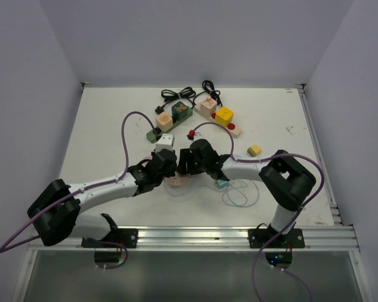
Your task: Pull the plug off the socket
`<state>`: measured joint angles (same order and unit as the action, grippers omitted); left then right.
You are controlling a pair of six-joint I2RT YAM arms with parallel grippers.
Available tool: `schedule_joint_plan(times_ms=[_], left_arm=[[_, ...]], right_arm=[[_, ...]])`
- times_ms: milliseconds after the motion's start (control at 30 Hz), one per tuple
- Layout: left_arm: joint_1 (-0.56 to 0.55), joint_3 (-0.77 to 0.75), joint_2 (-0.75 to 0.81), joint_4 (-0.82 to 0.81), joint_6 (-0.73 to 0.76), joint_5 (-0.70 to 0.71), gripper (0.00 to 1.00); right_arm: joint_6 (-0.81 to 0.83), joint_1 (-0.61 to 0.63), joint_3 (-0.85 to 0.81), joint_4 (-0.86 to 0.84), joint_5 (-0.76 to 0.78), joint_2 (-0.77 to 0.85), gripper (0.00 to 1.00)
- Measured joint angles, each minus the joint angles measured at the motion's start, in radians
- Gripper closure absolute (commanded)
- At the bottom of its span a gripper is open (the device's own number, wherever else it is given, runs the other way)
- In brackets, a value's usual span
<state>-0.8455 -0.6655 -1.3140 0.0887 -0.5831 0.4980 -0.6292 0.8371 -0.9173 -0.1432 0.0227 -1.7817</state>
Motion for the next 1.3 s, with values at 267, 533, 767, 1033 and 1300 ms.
schedule_joint_plan(times_ms=[267,533,767,1033,1300], left_arm=[[0.000,-0.008,0.053,0.021,0.003,-0.017,1.00],[0.000,-0.093,0.132,0.024,0.022,-0.071,0.95],[0.000,-0.143,-0.032,-0.095,0.021,-0.271,0.83],[0.000,-0.280,-0.347,-0.261,-0.036,-0.495,0.74],[-0.001,-0.404,-0.547,-0.359,-0.098,-0.632,0.62]], right_arm=[[0.014,-0.010,0.001,0.093,0.012,0.043,0.30],[0.063,-0.156,0.012,0.233,0.009,0.165,0.26],[0.090,-0.351,0.077,0.309,0.023,0.486,0.26],[0.109,-0.516,0.143,0.362,0.064,0.789,0.25],[0.110,-0.566,0.235,0.396,0.044,0.807,0.25]])
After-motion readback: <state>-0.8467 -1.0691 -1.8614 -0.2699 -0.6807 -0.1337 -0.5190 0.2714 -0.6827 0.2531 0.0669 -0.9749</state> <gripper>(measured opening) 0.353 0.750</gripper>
